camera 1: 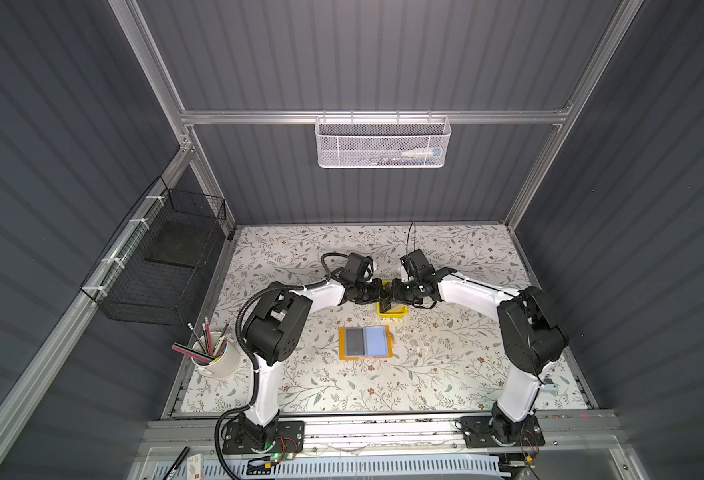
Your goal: Put the credit cards into the card holder
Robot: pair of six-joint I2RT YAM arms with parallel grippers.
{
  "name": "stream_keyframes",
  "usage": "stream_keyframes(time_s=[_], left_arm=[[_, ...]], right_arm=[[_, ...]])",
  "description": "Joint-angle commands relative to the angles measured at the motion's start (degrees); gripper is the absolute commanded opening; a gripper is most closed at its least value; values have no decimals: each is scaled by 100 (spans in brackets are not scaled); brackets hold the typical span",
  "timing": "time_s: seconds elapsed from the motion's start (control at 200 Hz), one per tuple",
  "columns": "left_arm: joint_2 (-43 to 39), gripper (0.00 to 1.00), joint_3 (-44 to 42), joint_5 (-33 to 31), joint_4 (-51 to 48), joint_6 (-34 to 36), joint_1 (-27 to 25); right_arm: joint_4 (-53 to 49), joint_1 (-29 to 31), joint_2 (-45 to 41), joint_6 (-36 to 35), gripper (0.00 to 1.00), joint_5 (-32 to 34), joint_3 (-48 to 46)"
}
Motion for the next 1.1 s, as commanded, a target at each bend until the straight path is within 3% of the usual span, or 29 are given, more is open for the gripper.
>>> stream_keyframes(time_s=[0.0, 0.52, 0.665, 0.8, 1.091], left_arm=[[-1, 14, -93, 20, -81, -60, -65], [-1475, 20, -844, 145, -200, -286, -72], [-2045, 22, -1415, 432, 64, -458, -62], [-2768, 23, -2322, 843, 1012, -767, -38], [-4172, 24, -3485, 1036, 915, -947, 156]], right_arm=[[-76, 46, 86, 52, 7, 116, 121], [-6, 87, -644, 221, 2, 244, -285], [83, 155, -1008, 269, 2, 271, -537], [181, 278, -1423, 374, 1, 337, -867], [455, 850, -2309, 622, 0, 550, -1691]])
